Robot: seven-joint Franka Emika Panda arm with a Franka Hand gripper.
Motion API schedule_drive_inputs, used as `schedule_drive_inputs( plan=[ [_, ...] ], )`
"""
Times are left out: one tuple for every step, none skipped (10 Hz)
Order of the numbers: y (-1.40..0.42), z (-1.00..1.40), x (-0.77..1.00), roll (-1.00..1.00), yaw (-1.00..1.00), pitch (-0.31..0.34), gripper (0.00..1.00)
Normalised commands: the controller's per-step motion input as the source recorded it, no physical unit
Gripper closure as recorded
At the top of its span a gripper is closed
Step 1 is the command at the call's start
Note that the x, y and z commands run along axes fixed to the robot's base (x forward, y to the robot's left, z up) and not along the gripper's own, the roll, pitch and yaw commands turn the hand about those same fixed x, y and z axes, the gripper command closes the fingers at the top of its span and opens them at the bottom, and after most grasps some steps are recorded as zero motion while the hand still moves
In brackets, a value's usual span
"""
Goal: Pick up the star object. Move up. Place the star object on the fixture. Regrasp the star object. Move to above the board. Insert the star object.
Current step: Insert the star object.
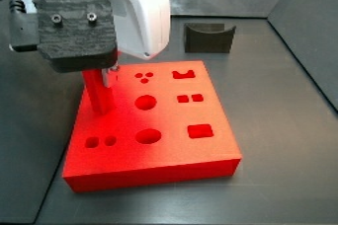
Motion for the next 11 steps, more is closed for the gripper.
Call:
schedule_drive_inputs(
  plan=[
    [0.0, -0.6, 0.01, 0.07, 0.0, 0.0, 1.0],
    [0.0, -0.66, 0.08, 0.1, 0.0, 0.0, 1.0],
    [-0.01, -0.78, 0.14, 0.13, 0.0, 0.0, 1.0],
    [0.0, -0.92, 0.34, 0.12, -0.02, -0.017, 1.0],
    [0.0, -0.95, 0.39, 0.12, -0.04, -0.053, 1.0],
    [0.0, -0.94, 0.41, 0.12, -0.04, -0.06, 1.0],
    [0.0, -0.93, 0.46, 0.1, -0.02, -0.063, 1.0],
    [0.0, -0.93, 0.48, 0.11, -0.01, -0.06, 1.0],
    [0.0, -0.67, 0.17, 0.08, 0.0, -0.084, 1.0],
    [0.0, -0.77, 0.34, 0.07, 0.0, -0.023, 1.0],
    [0.0, -0.92, 0.44, 0.12, 0.0, -0.019, 1.0]
  ],
)
